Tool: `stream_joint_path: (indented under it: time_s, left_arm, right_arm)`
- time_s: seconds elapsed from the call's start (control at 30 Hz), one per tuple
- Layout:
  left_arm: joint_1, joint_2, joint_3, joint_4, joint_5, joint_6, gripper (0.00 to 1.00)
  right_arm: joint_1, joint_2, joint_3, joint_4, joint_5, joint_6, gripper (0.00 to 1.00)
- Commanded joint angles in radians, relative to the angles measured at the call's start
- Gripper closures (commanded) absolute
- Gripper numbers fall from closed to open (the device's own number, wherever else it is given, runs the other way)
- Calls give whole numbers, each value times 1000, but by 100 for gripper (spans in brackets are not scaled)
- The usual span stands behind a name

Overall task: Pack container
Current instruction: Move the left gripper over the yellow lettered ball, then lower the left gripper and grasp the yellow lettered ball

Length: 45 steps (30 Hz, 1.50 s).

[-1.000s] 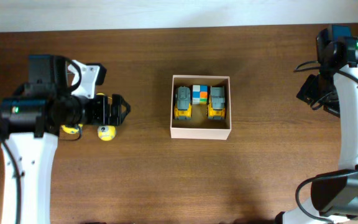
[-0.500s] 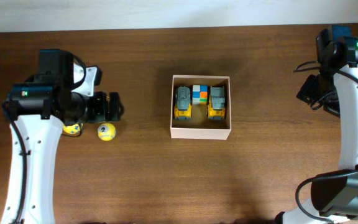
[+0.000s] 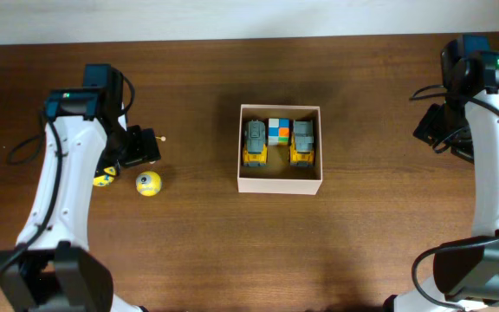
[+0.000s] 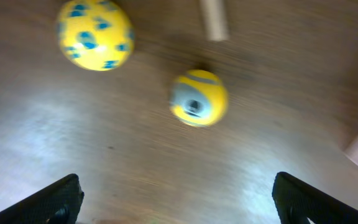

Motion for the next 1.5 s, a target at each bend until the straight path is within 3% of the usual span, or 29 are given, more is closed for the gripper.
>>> stream_joint_path:
  time_s: [0.0,0.1,0.27,0.37,0.5,0.77,1.3,1.43,1.47]
  left_arm:
    - [19,36,18,-3,-155,-134,1]
    - [52,56,18,-1,-217,-199,1]
    - [137,95,18,39,-232,-200,1]
    - [178,127,18,82,-216,-147,1]
    - [206,172,18,146,-80,-19,1]
    - [209,296,18,201,0,66,1]
    - [242,391,18,233,12,69,0]
    - [267,391,18,235,12,69,11]
    - [272,391,18,237,12,69,19]
  right_arm:
    - [-4,-4,2,1,5,10,1]
    - [-4,-4,2,1,5,9,1]
    - [-4,-4,2,0,5,9,1]
    - [-4,-4,2,0,5,9,1]
    - [-4,-4,2,0,5,10,1]
    - [-4,-4,2,1,5,9,1]
    - [-4,-4,2,1,5,9,1]
    - [-4,-4,2,1,5,9,1]
    - [-4,-4,2,1,5,9,1]
